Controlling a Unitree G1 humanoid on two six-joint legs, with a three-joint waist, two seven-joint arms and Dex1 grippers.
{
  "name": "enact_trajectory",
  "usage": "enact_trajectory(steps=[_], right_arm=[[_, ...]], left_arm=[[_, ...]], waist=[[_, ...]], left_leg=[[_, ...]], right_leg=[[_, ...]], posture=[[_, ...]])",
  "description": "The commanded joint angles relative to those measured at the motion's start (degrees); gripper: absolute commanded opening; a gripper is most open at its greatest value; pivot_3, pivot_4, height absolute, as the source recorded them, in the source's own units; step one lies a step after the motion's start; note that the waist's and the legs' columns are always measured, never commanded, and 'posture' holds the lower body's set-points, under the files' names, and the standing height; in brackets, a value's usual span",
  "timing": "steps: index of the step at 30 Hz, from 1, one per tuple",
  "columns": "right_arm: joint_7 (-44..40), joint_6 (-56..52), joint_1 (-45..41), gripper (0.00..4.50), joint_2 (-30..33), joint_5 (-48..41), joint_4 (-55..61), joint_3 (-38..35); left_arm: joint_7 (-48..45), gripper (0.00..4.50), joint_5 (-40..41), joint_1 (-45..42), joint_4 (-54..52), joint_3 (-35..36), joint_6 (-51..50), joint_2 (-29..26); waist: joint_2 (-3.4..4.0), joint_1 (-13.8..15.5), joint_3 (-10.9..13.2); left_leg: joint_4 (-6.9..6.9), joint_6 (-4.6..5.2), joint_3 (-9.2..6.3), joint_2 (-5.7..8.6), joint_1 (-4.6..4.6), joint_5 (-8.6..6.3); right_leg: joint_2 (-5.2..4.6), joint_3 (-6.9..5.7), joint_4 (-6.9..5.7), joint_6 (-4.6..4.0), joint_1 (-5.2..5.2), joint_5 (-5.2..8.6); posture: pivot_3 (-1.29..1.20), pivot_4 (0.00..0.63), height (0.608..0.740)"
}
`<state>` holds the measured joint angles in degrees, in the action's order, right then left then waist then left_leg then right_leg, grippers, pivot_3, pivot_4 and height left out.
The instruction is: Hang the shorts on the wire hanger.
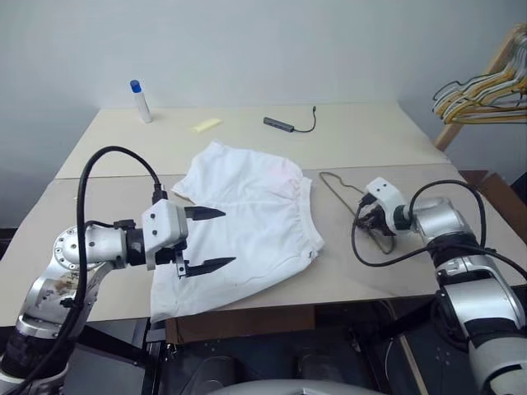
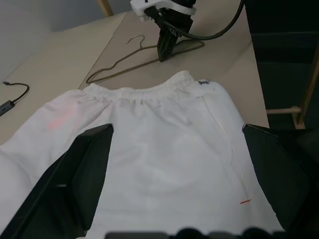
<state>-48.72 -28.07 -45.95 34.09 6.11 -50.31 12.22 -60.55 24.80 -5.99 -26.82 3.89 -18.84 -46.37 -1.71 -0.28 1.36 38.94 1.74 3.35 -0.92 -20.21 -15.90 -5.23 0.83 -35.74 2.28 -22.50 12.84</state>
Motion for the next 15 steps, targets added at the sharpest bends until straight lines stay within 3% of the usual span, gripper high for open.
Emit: enact_trajectory(steps=[1, 5, 8, 11, 15], right_arm=[[1.15, -0.83, 1.69, 0.01, -0.47, 1.6, -1.2, 0.75], [6.25, -0.56, 2.88, 0.01, -0.88, 1.7, 1.74, -0.71], [9.88, -0.94, 5.21, 0.01, -0.42, 1.09, 10.87, -3.01], [11.72, -2.66, 8.75, 0.01, -0.59, -1.92, 26.51, -7.38], [11.42, -7.31, 11.92, 0.01, -2.13, -5.16, 45.24, -9.34]], left_arm=[[2.43, 4.5, 0.27, -1.5, -0.86, 0.1, 0.53, 1.64], [6.84, 4.5, 1.41, -3.39, -1.05, 0.25, -4.17, 3.72], [11.45, 4.5, 4.79, -5.95, -1.42, 1.16, -8.67, 7.21], [20.7, 4.5, 13.27, -10.54, 0.38, 3.98, -18.47, 14.14], [38.06, 4.5, 33.23, -17.13, 4.2, 10.57, -30.31, 26.92]], waist=[[-0.03, 0.02, -0.02], [-0.21, 0.05, -0.14], [-0.24, 0.16, -0.16], [-0.15, 0.34, -0.09], [0.0, -0.06, -0.04]], left_leg=[[0.0, 0.0, -0.01, 0.0, 0.0, 0.0], [0.0, 0.0, -0.05, -0.01, 0.01, 0.0], [0.0, 0.0, -0.09, 0.0, 0.02, 0.0], [0.0, 0.0, -0.15, 0.01, -0.1, 0.0], [0.09, 0.0, -0.22, 0.01, -0.74, 0.01]], right_leg=[[-0.01, 0.0, 0.0, 0.0, 0.01, 0.0], [0.0, -0.03, 0.02, 0.0, 0.06, 0.0], [-0.02, -0.02, 0.03, 0.0, 0.1, -0.01], [-0.05, -0.02, 0.02, 0.05, -0.03, -0.01], [-0.05, 0.11, -0.2, 0.11, -0.76, -0.08]], posture=[[0.06, 0.0, 0.74], [0.06, 0.0, 0.74], [0.06, 0.0, 0.74], [0.05, 0.0, 0.74], [0.03, 0.0, 0.74]])
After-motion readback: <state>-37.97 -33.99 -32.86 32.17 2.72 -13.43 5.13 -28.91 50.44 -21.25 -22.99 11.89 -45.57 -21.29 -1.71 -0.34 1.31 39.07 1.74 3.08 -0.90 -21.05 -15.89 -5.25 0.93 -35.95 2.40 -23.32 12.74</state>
